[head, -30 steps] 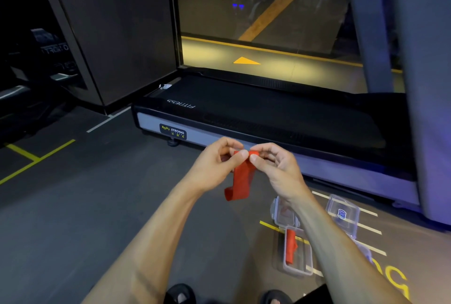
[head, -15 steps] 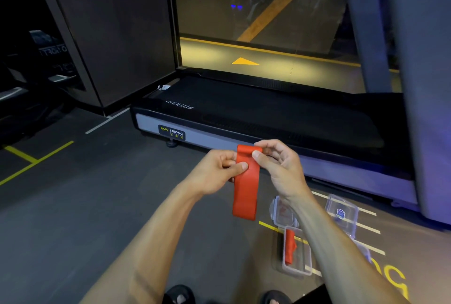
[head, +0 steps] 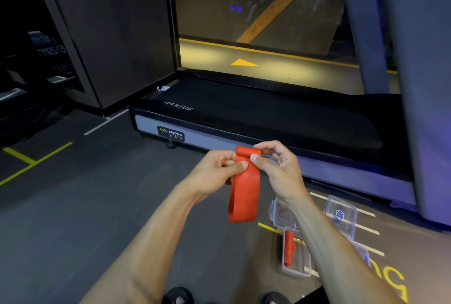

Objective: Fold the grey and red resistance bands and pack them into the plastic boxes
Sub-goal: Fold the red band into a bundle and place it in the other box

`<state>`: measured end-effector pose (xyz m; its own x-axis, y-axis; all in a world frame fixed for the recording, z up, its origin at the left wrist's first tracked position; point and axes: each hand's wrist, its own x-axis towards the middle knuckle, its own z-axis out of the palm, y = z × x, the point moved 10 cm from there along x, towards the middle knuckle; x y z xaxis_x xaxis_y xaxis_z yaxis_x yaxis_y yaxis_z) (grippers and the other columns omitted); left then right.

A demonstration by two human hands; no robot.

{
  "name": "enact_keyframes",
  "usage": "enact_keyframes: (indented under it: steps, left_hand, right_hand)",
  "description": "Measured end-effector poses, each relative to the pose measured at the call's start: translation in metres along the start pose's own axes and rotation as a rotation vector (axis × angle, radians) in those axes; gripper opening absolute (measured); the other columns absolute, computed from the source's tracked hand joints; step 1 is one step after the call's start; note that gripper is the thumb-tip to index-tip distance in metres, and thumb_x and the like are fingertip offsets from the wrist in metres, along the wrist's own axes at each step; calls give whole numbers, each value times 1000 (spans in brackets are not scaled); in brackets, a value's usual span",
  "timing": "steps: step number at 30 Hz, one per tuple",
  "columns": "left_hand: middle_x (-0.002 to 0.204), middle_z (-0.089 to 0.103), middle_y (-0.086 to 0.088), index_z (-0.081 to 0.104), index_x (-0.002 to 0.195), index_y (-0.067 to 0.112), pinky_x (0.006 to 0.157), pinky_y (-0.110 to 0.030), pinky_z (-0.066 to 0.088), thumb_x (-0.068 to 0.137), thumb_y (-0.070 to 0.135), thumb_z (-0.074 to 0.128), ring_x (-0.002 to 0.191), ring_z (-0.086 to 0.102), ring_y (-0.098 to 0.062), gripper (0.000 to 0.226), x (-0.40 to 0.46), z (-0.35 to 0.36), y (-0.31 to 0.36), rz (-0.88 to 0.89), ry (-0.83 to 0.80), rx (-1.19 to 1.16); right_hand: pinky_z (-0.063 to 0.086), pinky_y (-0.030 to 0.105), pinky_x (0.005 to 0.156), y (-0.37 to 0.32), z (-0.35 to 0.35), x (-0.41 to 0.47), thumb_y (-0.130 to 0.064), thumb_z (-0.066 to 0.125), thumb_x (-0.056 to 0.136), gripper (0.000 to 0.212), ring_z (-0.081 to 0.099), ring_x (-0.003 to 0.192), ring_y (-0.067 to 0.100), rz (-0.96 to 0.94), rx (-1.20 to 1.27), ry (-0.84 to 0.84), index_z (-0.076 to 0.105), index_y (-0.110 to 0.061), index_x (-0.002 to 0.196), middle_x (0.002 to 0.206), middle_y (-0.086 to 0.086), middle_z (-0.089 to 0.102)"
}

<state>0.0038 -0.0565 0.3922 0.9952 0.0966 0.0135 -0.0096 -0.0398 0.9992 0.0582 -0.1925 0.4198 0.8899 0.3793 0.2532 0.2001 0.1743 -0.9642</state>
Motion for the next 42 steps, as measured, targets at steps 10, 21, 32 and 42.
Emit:
enact_keyframes:
  steps: [10,21,32,42]
  left_hand:
    - [96,68,-17,65,112,-9,78,-31,55,103,9,57,88,61,-28,22,-4,6,0,-30,-57,-2]
    - [78,61,-8,65,87,10,72,-29,50,103,8,56,74,56,-20,18,-2,5,4,-14,-16,12]
    - [73,49,-10,63,87,1,67,-36,35,90,27,62,71,41,-22,27,-1,1,11,56,18,106]
    - [75,64,-9,65,92,7,68,-41,43,92,35,55,71,52,-15,30,-2,0,2,91,-33,391]
  right_hand:
    - [55,24,76,3,-2,-1,-2,75,88,16,68,89,8,13,2,22,68,-6,102,95,4,72]
    - [54,22,78,-2,1,-1,5,70,89,22,70,92,7,0,-3,-5,73,-6,108,102,-1,75]
    - [51,31,68,3,9,1,13,66,82,23,63,73,18,-2,-94,-23,66,-9,88,83,0,69]
    - [40,20,60,6,23,-4,9,65,76,23,50,64,9,-10,-336,-219,55,-11,81,74,-4,58]
